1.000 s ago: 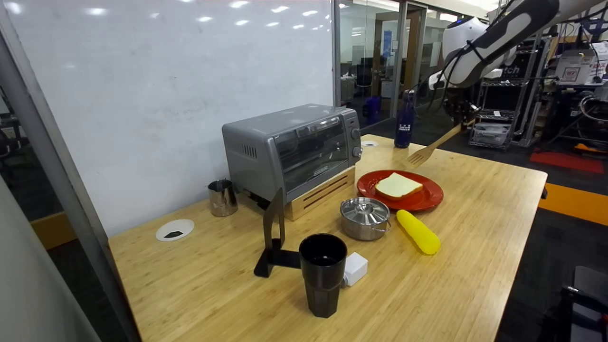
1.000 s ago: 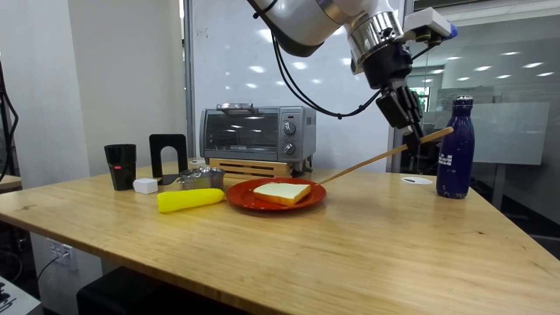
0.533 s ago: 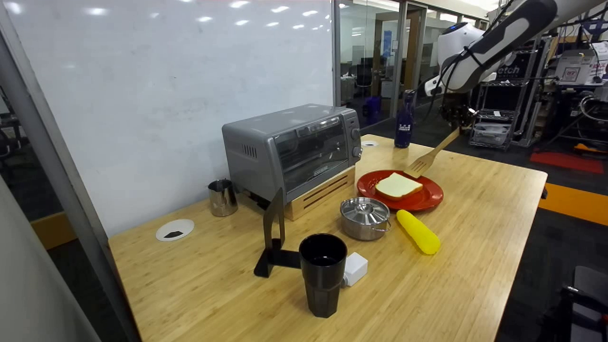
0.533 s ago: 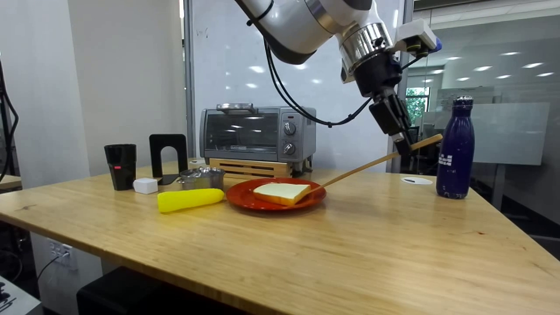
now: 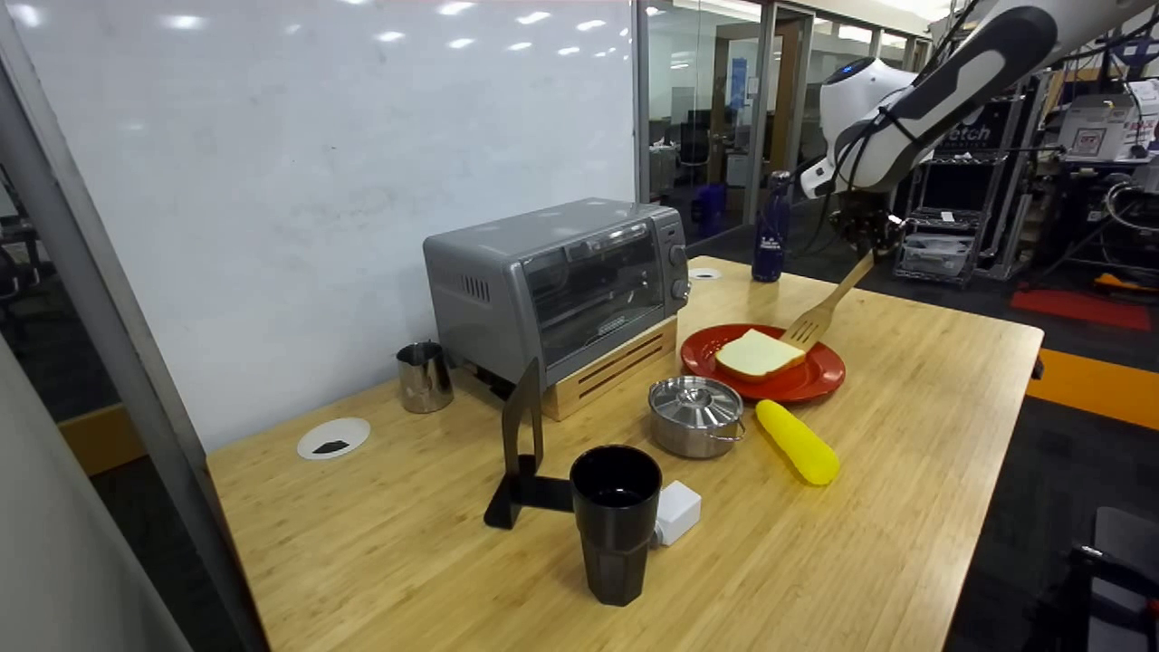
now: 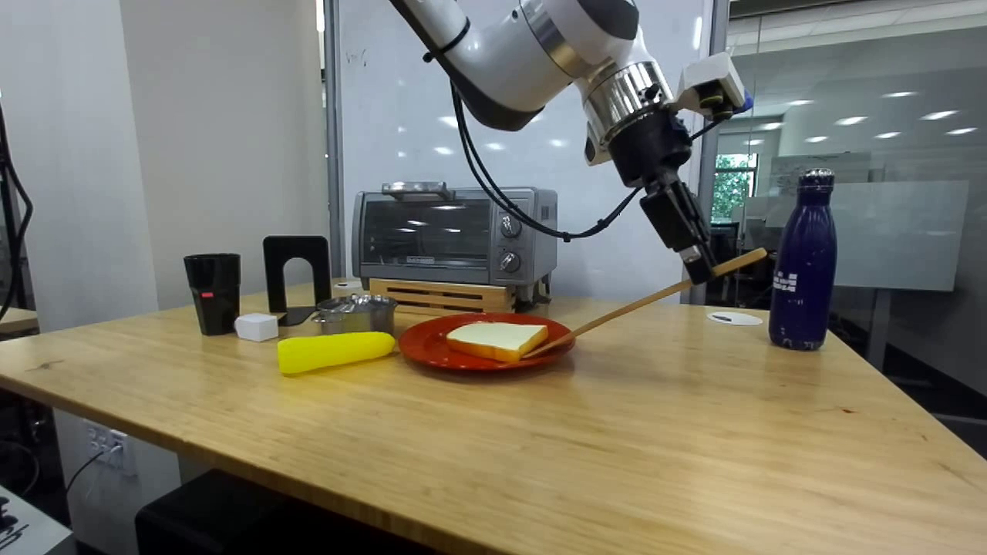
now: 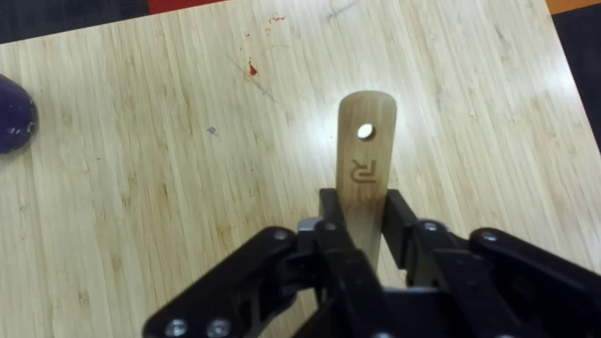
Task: Use the spatula to pick up the slice of bread.
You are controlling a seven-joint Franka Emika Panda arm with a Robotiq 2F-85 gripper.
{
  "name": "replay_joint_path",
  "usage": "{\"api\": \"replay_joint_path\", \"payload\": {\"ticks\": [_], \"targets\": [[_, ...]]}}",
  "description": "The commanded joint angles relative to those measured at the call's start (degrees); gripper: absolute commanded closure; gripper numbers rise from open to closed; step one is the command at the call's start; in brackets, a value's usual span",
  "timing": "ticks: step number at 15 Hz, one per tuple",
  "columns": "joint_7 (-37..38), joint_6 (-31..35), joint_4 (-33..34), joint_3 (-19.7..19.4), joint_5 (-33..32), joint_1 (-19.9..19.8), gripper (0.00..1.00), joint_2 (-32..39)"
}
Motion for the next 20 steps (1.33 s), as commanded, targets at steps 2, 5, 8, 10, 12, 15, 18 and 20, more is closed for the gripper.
{"api": "replay_joint_path", "payload": {"ticks": [2, 5, 8, 10, 12, 15, 18, 20], "targets": [[1.29, 0.23, -0.36, -1.85, -6.39, 2.51, 0.93, 0.72], [2.27, 1.00, -1.19, -1.86, -10.91, 3.15, 0.93, 0.53], [4.16, 1.32, -1.69, -1.47, -13.56, 3.34, 0.93, 0.43], [7.14, 1.79, -2.48, -1.14, -13.28, 2.99, 0.93, -0.06], [10.75, 2.95, -4.09, -1.08, -12.73, 2.71, 0.93, -0.72], [15.77, 5.80, -8.02, -0.40, -10.59, 1.75, 0.93, -1.62], [16.38, 7.51, -11.38, 0.30, -7.31, 0.57, 0.93, -0.99], [15.73, 8.86, -13.25, 0.31, -5.19, 0.12, 0.93, -0.87]]}}
